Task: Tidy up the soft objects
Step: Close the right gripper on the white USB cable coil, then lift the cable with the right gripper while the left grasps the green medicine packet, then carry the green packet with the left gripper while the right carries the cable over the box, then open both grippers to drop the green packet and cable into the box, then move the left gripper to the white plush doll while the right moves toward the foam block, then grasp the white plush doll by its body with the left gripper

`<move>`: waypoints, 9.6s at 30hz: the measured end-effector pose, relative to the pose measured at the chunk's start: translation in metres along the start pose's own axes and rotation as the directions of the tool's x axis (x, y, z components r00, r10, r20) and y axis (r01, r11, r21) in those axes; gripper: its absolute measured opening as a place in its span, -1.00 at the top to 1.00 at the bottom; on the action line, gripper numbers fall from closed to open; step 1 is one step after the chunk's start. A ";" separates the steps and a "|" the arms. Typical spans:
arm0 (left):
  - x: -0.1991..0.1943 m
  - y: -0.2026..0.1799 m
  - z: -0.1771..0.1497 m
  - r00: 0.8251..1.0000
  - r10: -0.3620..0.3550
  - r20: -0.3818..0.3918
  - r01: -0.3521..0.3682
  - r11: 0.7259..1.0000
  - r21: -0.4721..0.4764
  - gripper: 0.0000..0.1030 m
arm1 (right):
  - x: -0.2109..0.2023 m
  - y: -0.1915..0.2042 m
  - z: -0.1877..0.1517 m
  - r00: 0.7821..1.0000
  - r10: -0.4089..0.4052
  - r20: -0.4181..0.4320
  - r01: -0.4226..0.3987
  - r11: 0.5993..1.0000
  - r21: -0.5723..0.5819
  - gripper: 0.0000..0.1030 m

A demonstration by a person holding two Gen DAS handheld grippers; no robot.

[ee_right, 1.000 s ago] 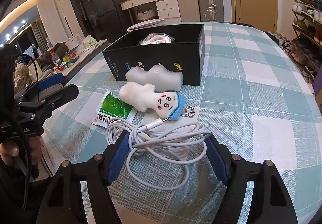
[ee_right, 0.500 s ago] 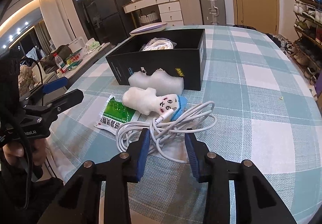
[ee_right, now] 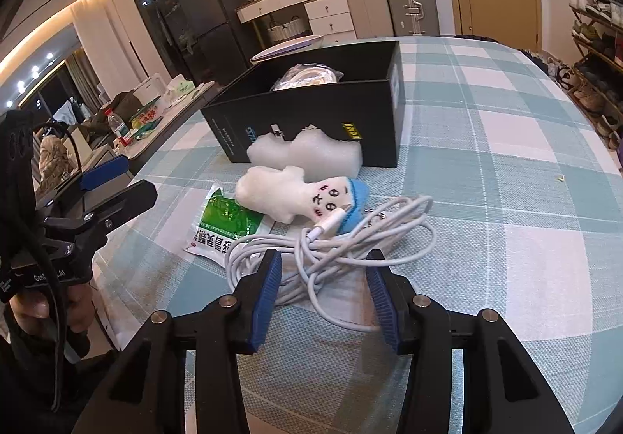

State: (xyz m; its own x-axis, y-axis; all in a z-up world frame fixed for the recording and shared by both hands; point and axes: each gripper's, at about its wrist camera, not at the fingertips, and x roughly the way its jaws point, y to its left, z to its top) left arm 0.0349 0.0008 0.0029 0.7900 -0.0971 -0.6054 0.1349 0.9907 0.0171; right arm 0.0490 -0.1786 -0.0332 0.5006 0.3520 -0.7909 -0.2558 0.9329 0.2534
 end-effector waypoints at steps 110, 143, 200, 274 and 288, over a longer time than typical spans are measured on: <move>0.000 0.001 0.056 0.996 -0.093 0.016 0.093 0.996 -0.009 0.03 | -0.065 0.009 0.055 0.963 -0.057 0.265 0.085 0.992 -0.093 0.49; 0.060 -0.003 0.100 0.997 -0.075 0.007 0.075 0.997 -0.006 0.03 | -0.016 0.007 0.117 0.962 -0.106 0.252 0.147 0.978 -0.150 0.49; 0.089 -0.010 0.096 0.994 -0.103 -0.026 0.104 0.993 0.048 -0.18 | 0.037 -0.007 0.145 0.983 -0.102 0.154 0.133 0.969 -0.209 -0.15; 0.059 -0.046 0.009 0.989 -0.033 -0.141 0.042 0.997 0.059 -1.00 | -0.021 -0.038 0.053 0.989 -0.116 0.095 0.115 0.993 0.021 -0.99; 0.077 -0.073 0.016 0.979 -0.069 -0.192 0.088 0.992 0.091 -0.96 | -0.018 -0.044 0.053 0.990 -0.114 0.084 0.112 0.993 0.035 -0.99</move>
State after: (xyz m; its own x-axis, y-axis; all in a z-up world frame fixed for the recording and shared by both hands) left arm 0.0953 -0.0805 -0.0323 0.6490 -0.1449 -0.7468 0.2573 0.9656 0.0363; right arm 0.0948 -0.2219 -0.0009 0.5945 0.2482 -0.7648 -0.1694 0.9685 0.1827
